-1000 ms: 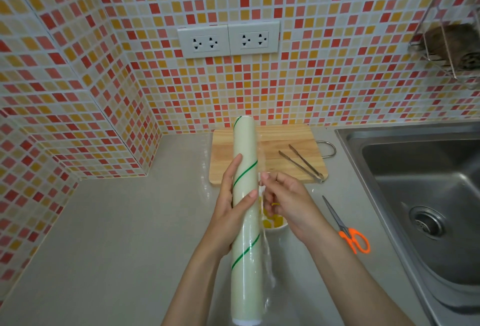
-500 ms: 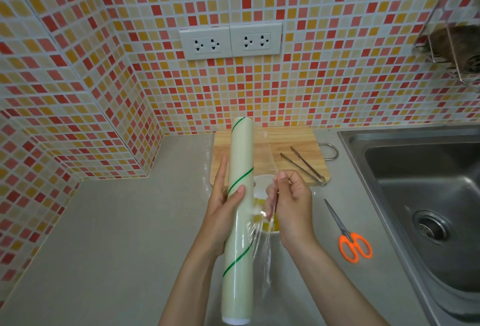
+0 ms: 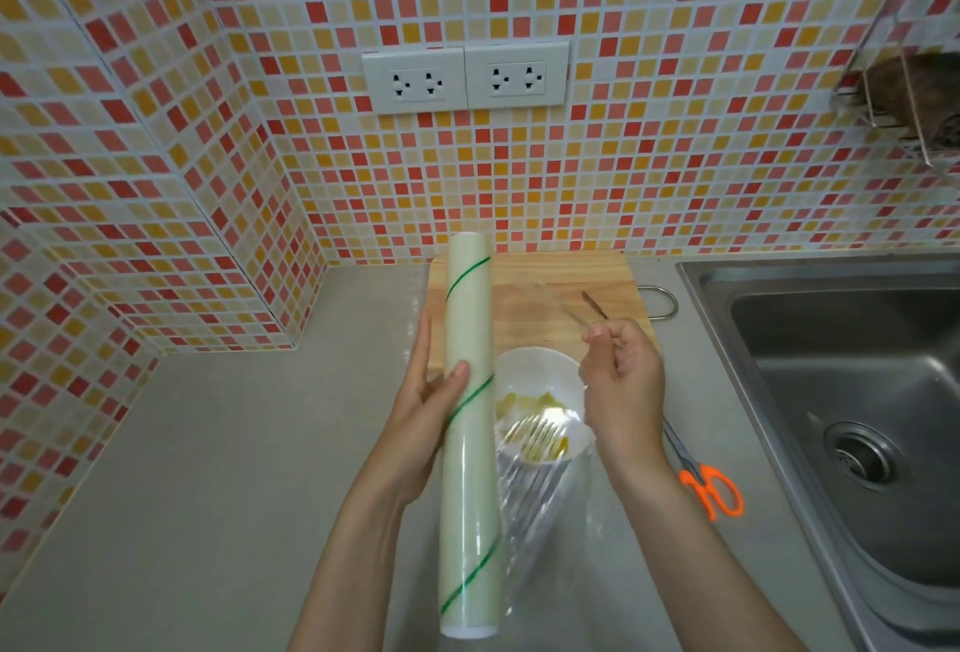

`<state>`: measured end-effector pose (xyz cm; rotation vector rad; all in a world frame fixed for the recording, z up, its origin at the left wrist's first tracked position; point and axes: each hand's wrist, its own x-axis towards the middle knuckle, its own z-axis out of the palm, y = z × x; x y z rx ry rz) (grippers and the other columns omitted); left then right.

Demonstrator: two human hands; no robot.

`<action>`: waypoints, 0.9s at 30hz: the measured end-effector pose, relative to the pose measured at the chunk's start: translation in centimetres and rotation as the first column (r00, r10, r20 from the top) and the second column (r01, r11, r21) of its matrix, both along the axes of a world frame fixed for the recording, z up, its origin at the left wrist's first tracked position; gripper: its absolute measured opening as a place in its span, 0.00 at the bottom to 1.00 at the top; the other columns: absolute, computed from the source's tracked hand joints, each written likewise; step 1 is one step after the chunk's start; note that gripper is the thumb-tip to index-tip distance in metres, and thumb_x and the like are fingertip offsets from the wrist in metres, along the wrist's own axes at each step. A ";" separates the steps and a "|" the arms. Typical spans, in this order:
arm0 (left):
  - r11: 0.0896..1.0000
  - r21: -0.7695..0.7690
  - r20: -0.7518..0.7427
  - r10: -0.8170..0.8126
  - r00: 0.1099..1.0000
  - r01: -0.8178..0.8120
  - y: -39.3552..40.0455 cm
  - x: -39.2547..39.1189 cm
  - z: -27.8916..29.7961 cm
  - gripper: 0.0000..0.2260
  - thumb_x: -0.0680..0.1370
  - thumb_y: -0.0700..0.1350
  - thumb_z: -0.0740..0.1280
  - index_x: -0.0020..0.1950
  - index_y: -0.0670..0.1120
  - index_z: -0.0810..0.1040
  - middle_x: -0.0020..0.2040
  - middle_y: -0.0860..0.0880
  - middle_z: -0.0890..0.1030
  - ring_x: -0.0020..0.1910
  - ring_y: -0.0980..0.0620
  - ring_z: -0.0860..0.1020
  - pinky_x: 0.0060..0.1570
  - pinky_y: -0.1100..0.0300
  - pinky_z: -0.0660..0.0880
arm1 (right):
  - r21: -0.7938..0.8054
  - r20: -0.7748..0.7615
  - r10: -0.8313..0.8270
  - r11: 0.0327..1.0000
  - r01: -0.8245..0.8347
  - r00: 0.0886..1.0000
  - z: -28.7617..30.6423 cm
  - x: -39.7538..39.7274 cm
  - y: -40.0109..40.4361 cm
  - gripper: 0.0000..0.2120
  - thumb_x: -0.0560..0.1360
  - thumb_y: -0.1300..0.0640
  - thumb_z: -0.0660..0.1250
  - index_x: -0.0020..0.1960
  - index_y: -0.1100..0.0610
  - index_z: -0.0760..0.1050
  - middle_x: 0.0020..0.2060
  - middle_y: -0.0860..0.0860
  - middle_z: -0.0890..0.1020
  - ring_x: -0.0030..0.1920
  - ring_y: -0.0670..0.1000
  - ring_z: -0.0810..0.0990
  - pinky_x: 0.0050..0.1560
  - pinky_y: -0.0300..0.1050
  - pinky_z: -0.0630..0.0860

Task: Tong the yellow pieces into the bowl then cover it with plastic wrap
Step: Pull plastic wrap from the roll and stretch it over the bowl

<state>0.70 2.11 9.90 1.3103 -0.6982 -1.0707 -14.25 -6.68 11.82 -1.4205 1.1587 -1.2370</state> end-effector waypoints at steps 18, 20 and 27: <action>0.999 -0.020 0.067 0.038 0.997 -0.037 0.3 1.9 -0.9 0.30 0.71 0.56 0.66 0.68 0.73 0.57 0.67 0.53 0.73 0.49 0.57 0.80 0.43 0.60 0.78 | 0.065 -0.034 -0.061 0.996 0.063 0.998 -1.4 -0.7 -2.2 0.14 0.77 0.60 0.58 0.35 0.49 0.72 0.26 0.49 0.71 0.24 0.45 0.68 0.23 0.36 0.67; 0.999 -0.014 0.174 0.053 0.983 -0.051 -0.3 1.9 -1.0 0.29 0.74 0.54 0.65 0.68 0.73 0.54 0.69 0.64 0.66 0.58 0.65 0.75 0.44 0.72 0.74 | 0.013 -0.126 -0.093 0.995 0.095 0.988 -1.8 -1.2 -2.9 0.12 0.77 0.60 0.59 0.37 0.51 0.73 0.28 0.48 0.75 0.29 0.48 0.73 0.31 0.41 0.73; 0.997 0.079 0.382 -0.012 0.924 -0.020 -2.2 2.4 -1.7 0.21 0.80 0.56 0.53 0.66 0.75 0.49 0.62 0.83 0.53 0.62 0.83 0.55 0.61 0.75 0.54 | 0.046 -0.370 -0.100 0.991 0.126 0.924 -3.7 -2.1 -5.7 0.08 0.76 0.61 0.59 0.40 0.57 0.73 0.32 0.50 0.75 0.41 0.61 0.78 0.41 0.51 0.75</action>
